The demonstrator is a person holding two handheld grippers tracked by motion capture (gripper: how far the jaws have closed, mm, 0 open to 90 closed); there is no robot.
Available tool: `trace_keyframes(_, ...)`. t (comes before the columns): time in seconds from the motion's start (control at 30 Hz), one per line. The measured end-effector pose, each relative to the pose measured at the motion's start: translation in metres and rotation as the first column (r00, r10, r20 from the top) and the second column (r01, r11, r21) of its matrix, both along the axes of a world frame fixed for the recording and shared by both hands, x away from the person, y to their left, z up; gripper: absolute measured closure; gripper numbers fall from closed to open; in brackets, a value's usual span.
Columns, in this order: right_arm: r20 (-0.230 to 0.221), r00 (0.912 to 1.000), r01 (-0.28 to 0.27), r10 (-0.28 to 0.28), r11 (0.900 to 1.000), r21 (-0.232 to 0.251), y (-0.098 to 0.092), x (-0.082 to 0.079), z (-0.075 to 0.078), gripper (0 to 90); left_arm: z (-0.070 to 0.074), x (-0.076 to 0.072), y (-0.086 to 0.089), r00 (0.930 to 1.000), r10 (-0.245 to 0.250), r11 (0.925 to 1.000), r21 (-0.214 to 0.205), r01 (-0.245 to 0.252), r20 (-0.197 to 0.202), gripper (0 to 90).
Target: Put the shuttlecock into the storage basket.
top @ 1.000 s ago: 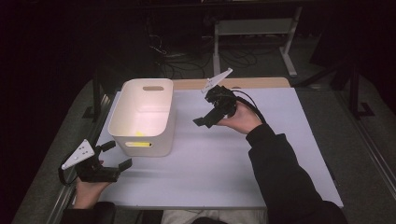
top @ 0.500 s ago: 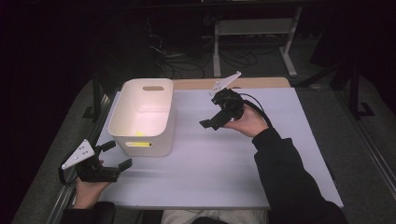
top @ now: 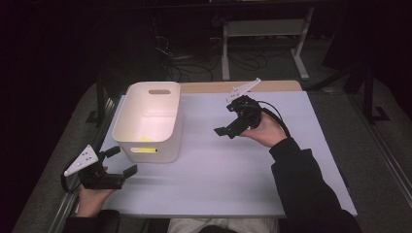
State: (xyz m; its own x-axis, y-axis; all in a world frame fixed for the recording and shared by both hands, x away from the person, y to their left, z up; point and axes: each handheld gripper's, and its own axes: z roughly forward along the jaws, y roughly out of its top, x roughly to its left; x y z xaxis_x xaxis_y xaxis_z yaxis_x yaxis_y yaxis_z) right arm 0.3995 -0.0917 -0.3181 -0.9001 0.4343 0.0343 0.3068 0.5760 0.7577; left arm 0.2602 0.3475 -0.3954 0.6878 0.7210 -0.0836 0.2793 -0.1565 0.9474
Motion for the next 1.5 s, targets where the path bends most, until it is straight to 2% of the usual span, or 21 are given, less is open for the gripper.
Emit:
trace_keyframes(0.2, 0.005, 0.9998, 0.019, -0.019, 0.9998, 0.009, -0.013, -0.003, -0.005, 0.0, 0.000, 0.000, 0.000, 1.0000, 0.000, 1.0000, 0.001, 0.000, 0.000, 0.0)
trace_keyframes(0.83, -0.052, 0.9952, 0.087, -0.083, 0.9935, 0.074, -0.050, -0.010, -0.026, 0.0, 0.000, 0.000, 0.000, 1.0000, 0.000, 1.0000, 0.002, 0.000, -0.001, 0.0)
trace_keyframes(1.5, -0.079, 0.9890, 0.133, -0.125, 0.9854, 0.107, -0.077, -0.024, -0.042, 0.0, 0.000, 0.000, 0.000, 1.0000, 0.002, 1.0000, 0.003, -0.002, -0.001, 0.0)
